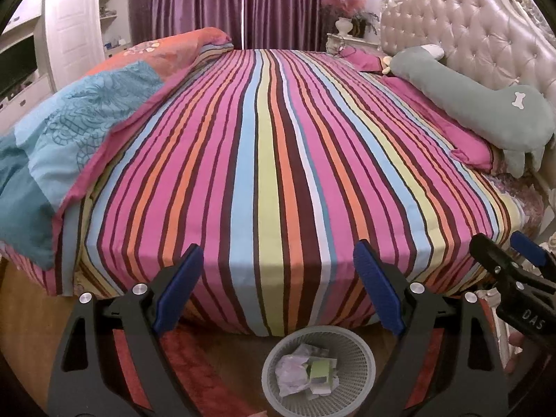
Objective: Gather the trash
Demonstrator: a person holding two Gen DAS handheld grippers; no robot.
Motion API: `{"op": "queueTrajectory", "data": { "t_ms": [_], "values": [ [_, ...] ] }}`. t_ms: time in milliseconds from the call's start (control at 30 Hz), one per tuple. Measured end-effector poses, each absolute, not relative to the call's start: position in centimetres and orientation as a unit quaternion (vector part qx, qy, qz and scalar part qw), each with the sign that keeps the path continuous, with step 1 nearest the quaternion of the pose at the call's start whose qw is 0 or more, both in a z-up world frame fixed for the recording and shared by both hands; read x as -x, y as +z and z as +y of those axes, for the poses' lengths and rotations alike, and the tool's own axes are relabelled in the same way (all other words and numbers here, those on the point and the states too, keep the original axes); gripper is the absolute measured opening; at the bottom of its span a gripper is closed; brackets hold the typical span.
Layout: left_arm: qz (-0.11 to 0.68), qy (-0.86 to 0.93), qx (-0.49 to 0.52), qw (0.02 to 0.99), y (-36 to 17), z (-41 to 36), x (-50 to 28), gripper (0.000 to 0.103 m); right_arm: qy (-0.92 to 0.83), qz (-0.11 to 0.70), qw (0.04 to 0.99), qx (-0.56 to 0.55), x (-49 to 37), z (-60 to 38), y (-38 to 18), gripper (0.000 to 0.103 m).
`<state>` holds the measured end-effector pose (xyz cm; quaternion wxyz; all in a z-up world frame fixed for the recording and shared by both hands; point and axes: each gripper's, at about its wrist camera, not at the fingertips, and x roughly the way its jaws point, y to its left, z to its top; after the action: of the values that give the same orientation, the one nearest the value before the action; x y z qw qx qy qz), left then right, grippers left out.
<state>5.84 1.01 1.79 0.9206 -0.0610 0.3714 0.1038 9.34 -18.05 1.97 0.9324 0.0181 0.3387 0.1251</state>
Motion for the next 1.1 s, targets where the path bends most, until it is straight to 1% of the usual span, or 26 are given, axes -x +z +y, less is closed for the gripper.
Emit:
{"op": "queueTrajectory", "data": {
  "t_ms": [1100],
  "values": [
    [0.382, 0.100, 0.041, 0.918, 1.84, 0.44, -5.83, 0.086, 0.123, 0.349, 0.929, -0.020, -9.79, -18.04, 1.85, 0.095]
  ]
}}
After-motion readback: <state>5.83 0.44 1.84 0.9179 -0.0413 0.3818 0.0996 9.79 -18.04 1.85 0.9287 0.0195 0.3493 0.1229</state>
